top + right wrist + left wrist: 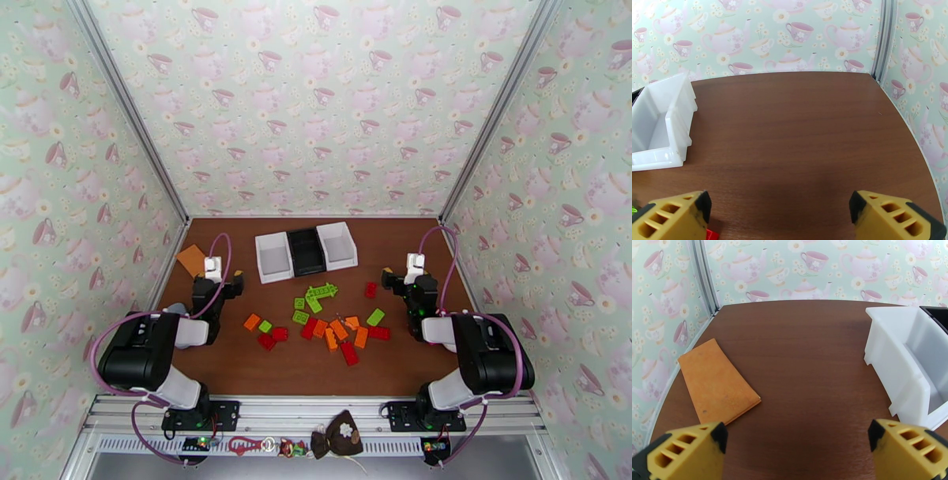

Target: Sort the legos into containers by color

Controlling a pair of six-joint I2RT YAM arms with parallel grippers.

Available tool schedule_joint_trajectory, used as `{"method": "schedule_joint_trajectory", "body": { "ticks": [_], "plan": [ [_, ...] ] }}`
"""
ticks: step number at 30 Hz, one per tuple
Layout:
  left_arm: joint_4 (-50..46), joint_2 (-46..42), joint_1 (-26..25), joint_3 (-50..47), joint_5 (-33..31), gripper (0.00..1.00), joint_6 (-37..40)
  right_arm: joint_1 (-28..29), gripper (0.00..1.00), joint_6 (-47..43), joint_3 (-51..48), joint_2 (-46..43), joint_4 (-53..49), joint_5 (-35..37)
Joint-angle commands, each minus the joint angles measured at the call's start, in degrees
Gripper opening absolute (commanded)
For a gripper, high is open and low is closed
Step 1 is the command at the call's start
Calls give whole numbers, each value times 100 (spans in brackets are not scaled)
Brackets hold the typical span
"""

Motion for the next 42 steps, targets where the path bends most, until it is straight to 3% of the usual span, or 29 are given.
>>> {"method": "schedule_joint_trajectory", "body": {
  "ticks": [1, 6, 16, 26, 34, 42],
  "plan": [
    [325, -48, -18, -73, -360, 100, -134, -23, 99, 63, 22, -26, 99, -72],
    [710, -310, -69, -375, -381, 100, -60, -22, 99, 10, 257, -471, -643, -195],
    [-1368, -1805, -752, 28, -318, 100, 453, 211, 99, 300, 1094, -1661, -2905, -30],
    [-3163, -2618, -1855, 724, 905, 100, 813, 970, 99, 1655, 2165, -2055, -5638, 643],
    [-3490, -2394, -2716, 1007, 2647, 100, 1372, 1610, 99, 1929, 2504, -1846, -6741, 919],
    [-3267, -1652, -3444, 1274, 3118, 100, 1462, 1954, 99, 2378, 3178, -821, -7600, 1198]
  ]
}}
